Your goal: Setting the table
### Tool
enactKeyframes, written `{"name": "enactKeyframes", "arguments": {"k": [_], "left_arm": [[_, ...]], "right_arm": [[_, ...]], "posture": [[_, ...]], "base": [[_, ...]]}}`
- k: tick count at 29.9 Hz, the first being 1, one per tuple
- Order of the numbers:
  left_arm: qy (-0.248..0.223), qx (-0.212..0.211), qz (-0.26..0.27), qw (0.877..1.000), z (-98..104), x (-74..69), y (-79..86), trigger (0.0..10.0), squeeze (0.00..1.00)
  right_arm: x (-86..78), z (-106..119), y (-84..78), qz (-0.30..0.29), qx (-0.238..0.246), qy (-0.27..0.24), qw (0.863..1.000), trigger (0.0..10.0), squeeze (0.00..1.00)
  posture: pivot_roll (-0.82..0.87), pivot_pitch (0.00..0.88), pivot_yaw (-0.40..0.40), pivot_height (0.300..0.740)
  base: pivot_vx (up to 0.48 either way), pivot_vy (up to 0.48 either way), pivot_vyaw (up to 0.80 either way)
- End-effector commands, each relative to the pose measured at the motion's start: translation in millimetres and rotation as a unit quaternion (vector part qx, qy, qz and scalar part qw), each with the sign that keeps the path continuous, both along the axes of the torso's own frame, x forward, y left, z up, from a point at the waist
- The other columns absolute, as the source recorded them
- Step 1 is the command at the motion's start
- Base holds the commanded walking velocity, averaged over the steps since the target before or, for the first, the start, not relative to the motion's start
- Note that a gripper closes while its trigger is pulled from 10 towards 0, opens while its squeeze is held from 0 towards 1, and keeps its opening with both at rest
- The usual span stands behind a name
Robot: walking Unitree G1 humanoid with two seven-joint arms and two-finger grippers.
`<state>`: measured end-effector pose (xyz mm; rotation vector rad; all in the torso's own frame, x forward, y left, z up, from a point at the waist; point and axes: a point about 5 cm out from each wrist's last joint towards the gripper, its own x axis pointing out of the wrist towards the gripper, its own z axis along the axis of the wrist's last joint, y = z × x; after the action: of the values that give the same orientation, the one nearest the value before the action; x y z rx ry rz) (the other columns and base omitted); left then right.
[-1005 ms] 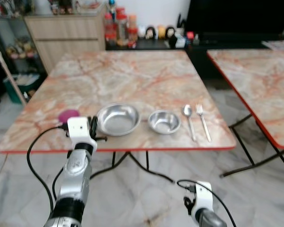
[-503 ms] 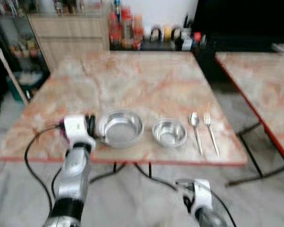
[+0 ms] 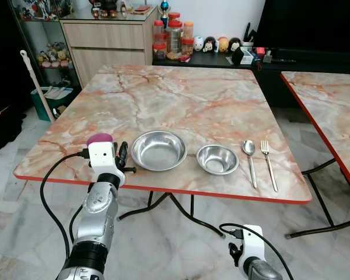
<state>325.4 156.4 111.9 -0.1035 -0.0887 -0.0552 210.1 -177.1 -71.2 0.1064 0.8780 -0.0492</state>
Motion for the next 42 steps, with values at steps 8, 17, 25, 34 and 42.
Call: {"name": "enactKeyframes", "arguments": {"k": [8, 17, 25, 34, 42], "left_arm": [[0.020, 0.001, -0.032, 0.999, 2, 5.0, -12.6, 10.0, 1.00], [0.025, -0.010, -0.038, 0.999, 7, 12.9, -20.0, 10.0, 1.00], [0.035, -0.031, -0.039, 0.998, 15, 24.0, -26.8, 10.0, 1.00], [0.073, -0.071, -0.023, 0.995, 19, 39.3, -31.4, 10.0, 0.00], [0.138, -0.045, 0.026, 0.989, 10, 50.3, -21.5, 10.0, 0.00]], "right_arm": [[-0.4, 0, -0.3, -0.014, 0.004, 0.002, 1.000, 10.0, 0.00], [-1.5, -1, -1.4, -0.020, 0.005, 0.004, 1.000, 10.0, 0.00], [-2.8, -2, -2.4, -0.020, 0.005, 0.005, 1.000, 10.0, 0.00], [-3.1, -2, -2.7, -0.019, 0.005, 0.006, 1.000, 10.0, 0.00], [-4.3, -2, -3.6, -0.022, 0.004, 0.007, 1.000, 10.0, 0.00]], "posture": [[0.06, 0.000, -0.017, 0.740], [0.05, 0.000, -0.015, 0.740], [0.05, 0.000, -0.014, 0.740], [0.05, 0.000, -0.015, 0.740], [0.03, 0.000, -0.009, 0.740]], "base": [[0.000, 0.000, 0.00], [0.000, 0.000, 0.00], [0.000, 0.000, 0.00], [0.000, 0.000, 0.00], [0.000, 0.000, 0.00]]}}
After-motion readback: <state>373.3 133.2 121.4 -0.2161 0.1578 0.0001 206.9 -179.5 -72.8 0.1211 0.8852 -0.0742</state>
